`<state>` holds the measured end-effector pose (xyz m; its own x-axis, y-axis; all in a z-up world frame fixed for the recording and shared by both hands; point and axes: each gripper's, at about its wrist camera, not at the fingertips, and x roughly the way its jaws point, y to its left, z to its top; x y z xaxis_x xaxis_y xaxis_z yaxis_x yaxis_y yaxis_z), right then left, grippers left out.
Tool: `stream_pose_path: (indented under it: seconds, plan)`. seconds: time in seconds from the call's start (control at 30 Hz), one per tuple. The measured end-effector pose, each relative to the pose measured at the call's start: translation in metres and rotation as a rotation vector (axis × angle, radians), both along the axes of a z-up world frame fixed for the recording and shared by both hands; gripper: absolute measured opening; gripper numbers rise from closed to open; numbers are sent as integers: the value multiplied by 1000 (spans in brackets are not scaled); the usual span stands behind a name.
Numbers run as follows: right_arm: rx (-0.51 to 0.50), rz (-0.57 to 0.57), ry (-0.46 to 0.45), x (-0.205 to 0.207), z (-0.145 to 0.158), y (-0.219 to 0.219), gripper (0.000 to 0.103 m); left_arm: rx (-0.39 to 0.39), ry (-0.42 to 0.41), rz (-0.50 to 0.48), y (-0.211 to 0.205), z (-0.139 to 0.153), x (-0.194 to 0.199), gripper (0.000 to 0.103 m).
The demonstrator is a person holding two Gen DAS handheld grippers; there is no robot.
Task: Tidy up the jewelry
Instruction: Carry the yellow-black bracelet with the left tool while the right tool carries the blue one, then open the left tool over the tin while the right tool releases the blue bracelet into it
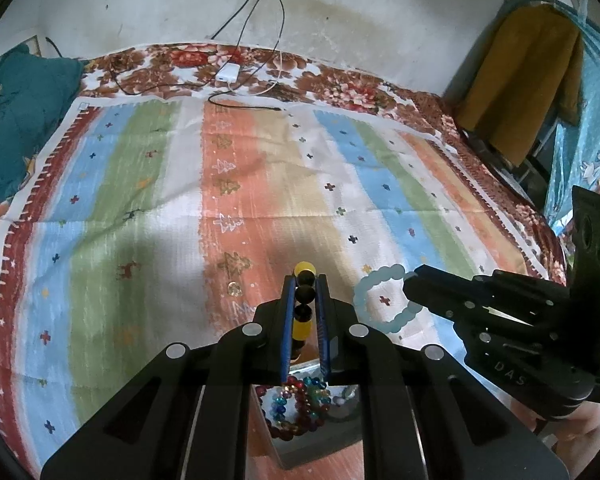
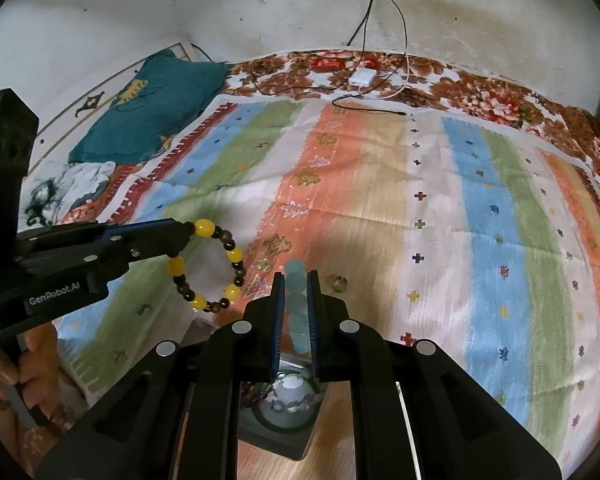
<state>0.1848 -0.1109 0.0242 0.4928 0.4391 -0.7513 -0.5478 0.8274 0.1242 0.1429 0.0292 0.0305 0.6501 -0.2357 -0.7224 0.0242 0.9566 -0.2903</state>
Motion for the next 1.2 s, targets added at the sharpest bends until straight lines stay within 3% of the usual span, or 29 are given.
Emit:
stream_pose_path:
  seconds: [1.2]
  plan:
    - [18,66,53,-48,-11,-11,12,-28,7,-48,-20,-10,-56,10]
